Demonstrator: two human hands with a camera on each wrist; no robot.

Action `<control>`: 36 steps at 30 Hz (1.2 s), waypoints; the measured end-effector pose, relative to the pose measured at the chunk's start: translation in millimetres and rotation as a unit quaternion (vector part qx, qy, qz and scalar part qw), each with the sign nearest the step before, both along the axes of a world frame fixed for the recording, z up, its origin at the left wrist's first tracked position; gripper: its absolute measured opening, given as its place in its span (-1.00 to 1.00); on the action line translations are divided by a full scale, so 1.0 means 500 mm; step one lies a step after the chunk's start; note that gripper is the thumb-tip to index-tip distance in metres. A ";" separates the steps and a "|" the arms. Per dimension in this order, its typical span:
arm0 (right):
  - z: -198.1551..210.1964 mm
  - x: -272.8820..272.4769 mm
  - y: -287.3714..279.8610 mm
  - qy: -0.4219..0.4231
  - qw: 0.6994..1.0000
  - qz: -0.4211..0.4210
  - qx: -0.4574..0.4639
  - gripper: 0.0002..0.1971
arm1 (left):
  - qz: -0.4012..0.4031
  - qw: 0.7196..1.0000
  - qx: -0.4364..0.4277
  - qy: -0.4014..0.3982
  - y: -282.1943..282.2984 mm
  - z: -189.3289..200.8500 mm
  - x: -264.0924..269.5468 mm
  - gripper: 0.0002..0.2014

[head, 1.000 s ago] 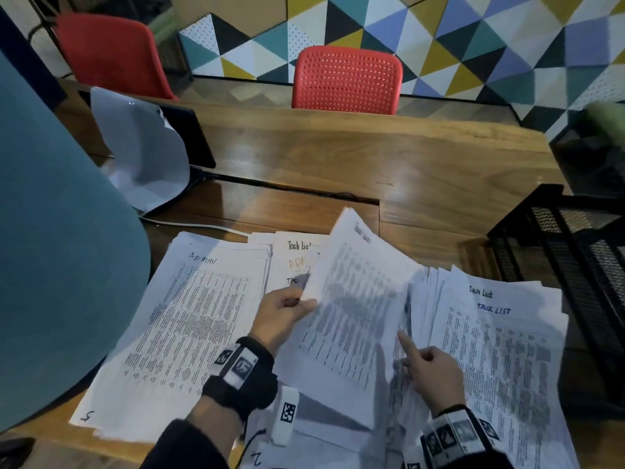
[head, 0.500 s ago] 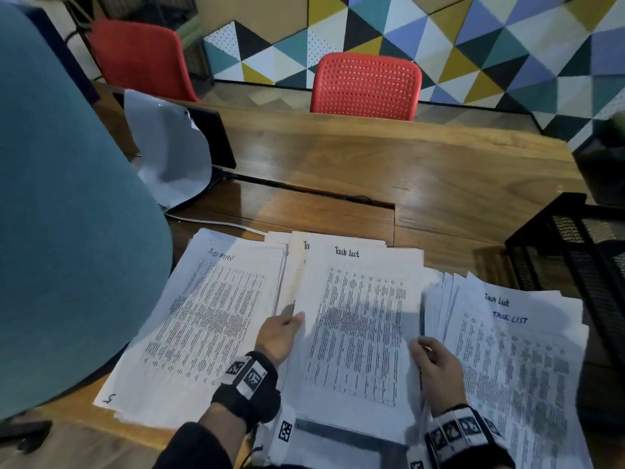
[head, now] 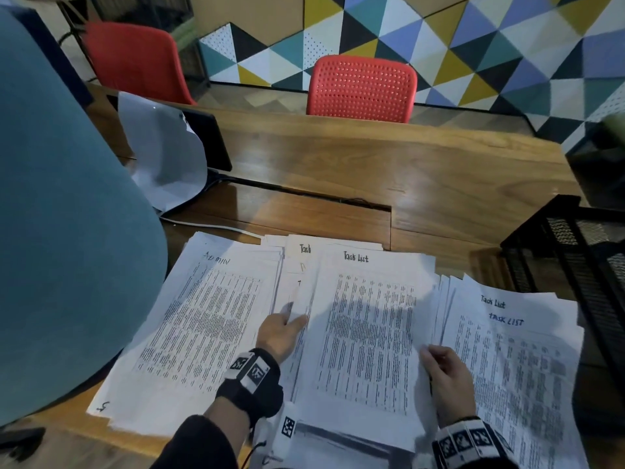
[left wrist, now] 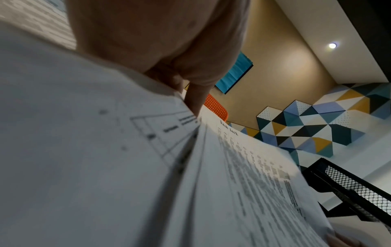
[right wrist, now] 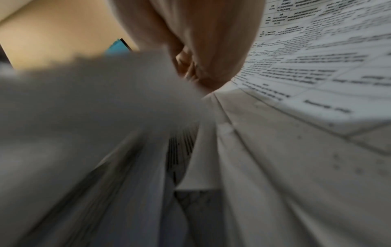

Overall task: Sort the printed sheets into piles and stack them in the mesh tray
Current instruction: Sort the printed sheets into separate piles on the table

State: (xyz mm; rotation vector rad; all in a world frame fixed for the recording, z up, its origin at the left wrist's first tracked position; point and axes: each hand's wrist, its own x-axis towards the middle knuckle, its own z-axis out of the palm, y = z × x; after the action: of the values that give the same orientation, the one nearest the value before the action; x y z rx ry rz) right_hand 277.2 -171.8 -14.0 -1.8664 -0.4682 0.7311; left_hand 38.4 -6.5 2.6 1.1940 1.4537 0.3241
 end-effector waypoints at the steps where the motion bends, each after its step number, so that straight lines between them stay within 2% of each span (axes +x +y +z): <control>1: -0.006 0.005 -0.001 -0.007 1.000 -0.012 0.003 -0.94 | 0.010 1.000 0.001 0.003 0.001 -0.001 0.000 -0.57; 3: -0.015 0.012 -0.002 0.001 1.000 -0.029 0.005 -0.94 | 0.025 1.000 -0.008 0.001 0.004 -0.001 0.001 -0.50; 7: -0.034 0.012 0.001 0.056 0.998 -0.016 -0.013 -0.96 | 0.002 1.000 -0.011 -0.023 0.005 -0.004 0.004 -0.63; 10: -0.032 0.002 0.003 0.084 0.996 -0.014 -0.020 -0.95 | -0.010 0.999 -0.008 -0.034 0.001 -0.024 0.007 -0.59; 12: -0.023 0.001 0.002 0.064 0.997 -0.037 -0.011 -0.93 | 0.004 0.999 -0.010 -0.040 -0.003 -0.027 0.008 -0.60; 14: -0.017 0.006 0.000 0.040 0.996 -0.074 0.001 -0.89 | 0.028 0.998 -0.011 -0.063 -0.004 -0.026 0.009 -0.70; 16: -0.011 0.012 0.000 0.052 0.994 -0.101 0.007 -0.88 | 0.048 0.996 -0.020 -0.077 -0.006 -0.023 0.003 -0.74; 18: -0.013 0.015 -0.001 0.086 0.991 -0.099 -0.016 -0.90 | 0.036 0.996 -0.023 -0.085 -0.007 -0.015 -0.002 -0.67; 21: -0.024 0.012 0.000 0.134 0.988 -0.065 -0.045 -0.92 | -0.002 0.995 -0.054 -0.079 -0.013 0.000 0.010 -0.08; 23: -0.021 0.006 0.004 0.138 0.988 -0.034 -0.059 -0.90 | -0.031 0.997 -0.052 -0.042 -0.023 0.016 0.031 0.04; 25: -0.014 -0.002 0.007 0.129 0.989 0.007 -0.071 -0.86 | -0.074 0.997 -0.005 -0.011 -0.034 0.015 0.048 -0.05; 26: -0.011 -0.003 0.008 0.122 0.990 0.019 -0.072 -0.86 | -0.090 0.996 0.014 -0.020 -0.036 0.020 0.055 -0.14; 28: 0.000 0.001 0.013 0.125 0.990 0.003 -0.059 -0.89 | -0.097 0.989 0.005 -0.113 -0.033 0.035 0.064 -0.31; 30: 0.012 0.018 0.017 0.181 0.982 -0.045 -0.027 -0.66 | -0.127 0.972 -0.021 -0.198 -0.033 0.064 0.070 -0.38; 32: 0.029 0.038 0.012 0.227 0.971 -0.062 -0.026 -0.32 | -0.204 0.951 -0.026 -0.229 -0.026 0.084 0.071 -0.40; 33: 0.039 0.047 0.006 0.236 0.970 -0.054 -0.036 -0.26 | -0.237 0.943 -0.034 -0.231 -0.021 0.084 0.069 -0.38; 34: 0.050 0.057 -0.002 0.228 0.972 -0.038 -0.047 -0.33 | -0.265 0.936 -0.036 -0.231 -0.016 0.083 0.067 -0.38; 36: 0.075 0.084 -0.023 0.186 0.980 -0.024 -0.063 -0.62 | -0.281 0.940 -0.014 -0.194 -0.008 0.074 0.066 -0.34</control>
State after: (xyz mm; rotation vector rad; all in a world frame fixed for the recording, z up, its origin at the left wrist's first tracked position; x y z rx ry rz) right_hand 319.3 -183.4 23.5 -1.7954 -0.1395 1.0713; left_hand 71.4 -10.6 39.8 1.3730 0.7330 0.1293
